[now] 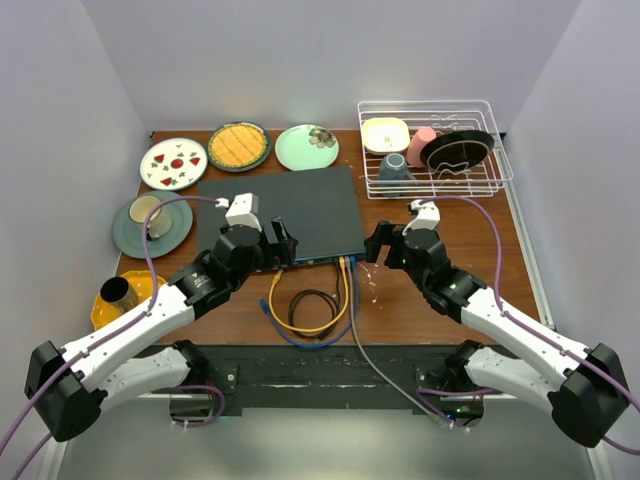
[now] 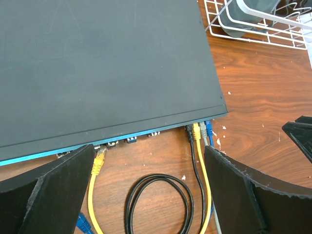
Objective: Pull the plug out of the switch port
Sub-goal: Pull the connector from the switch port.
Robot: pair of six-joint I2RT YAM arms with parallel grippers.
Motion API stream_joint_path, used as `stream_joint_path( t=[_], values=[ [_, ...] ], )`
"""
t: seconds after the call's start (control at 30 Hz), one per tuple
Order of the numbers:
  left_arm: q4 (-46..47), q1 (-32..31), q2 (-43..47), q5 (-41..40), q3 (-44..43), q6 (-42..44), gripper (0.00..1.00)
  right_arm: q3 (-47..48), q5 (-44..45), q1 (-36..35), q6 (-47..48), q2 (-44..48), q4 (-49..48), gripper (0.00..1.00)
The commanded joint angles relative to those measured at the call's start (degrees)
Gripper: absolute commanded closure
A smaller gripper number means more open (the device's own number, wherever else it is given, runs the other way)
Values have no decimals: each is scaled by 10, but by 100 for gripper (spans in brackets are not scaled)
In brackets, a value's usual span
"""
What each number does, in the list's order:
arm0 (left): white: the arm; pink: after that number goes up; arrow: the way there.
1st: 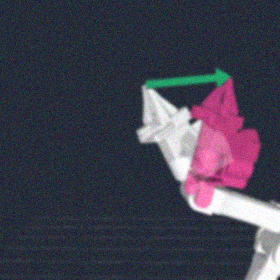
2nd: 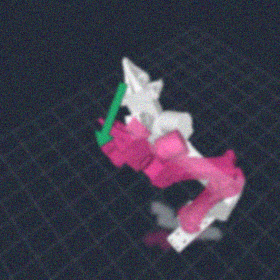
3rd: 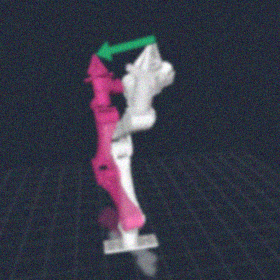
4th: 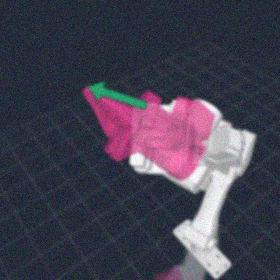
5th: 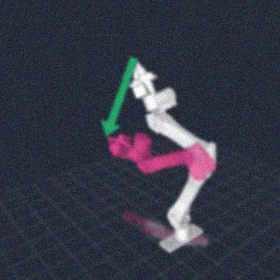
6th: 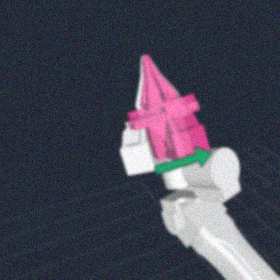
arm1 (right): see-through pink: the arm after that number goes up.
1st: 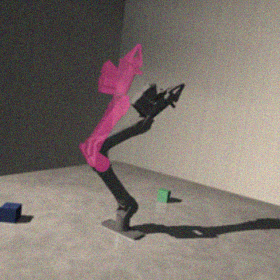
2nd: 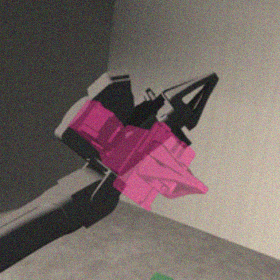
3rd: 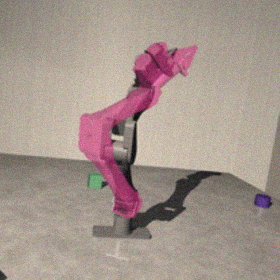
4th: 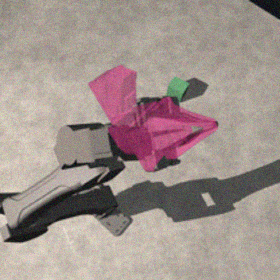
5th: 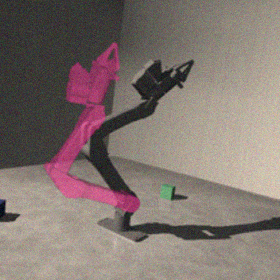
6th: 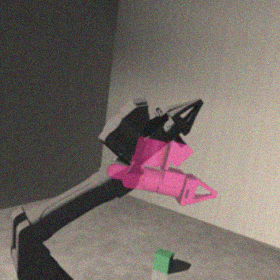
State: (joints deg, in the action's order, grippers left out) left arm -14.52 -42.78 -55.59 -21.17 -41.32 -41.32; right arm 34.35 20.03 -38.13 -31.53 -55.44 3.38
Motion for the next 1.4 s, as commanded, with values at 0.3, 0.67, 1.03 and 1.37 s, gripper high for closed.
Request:
stream_joint_path(
  t=[0.3, 0.67, 1.03, 1.37],
  values=[
    [43, 1, 7, 21, 17, 0, 0, -3, 19, 0, -41, -14, -39, 1],
    [47, 3, -107, 26, -47, -30, 18, -9, -25, 6, -55, 0, -72, 43],
    [192, 72, -171, 168, -13, -91, 40, -125, -266, 103, -166, -34, -257, 41],
    [214, 88, -217, 189, -26, -99, 45, -160, -345, 133, -180, -96, -379, 41]
  ],
)
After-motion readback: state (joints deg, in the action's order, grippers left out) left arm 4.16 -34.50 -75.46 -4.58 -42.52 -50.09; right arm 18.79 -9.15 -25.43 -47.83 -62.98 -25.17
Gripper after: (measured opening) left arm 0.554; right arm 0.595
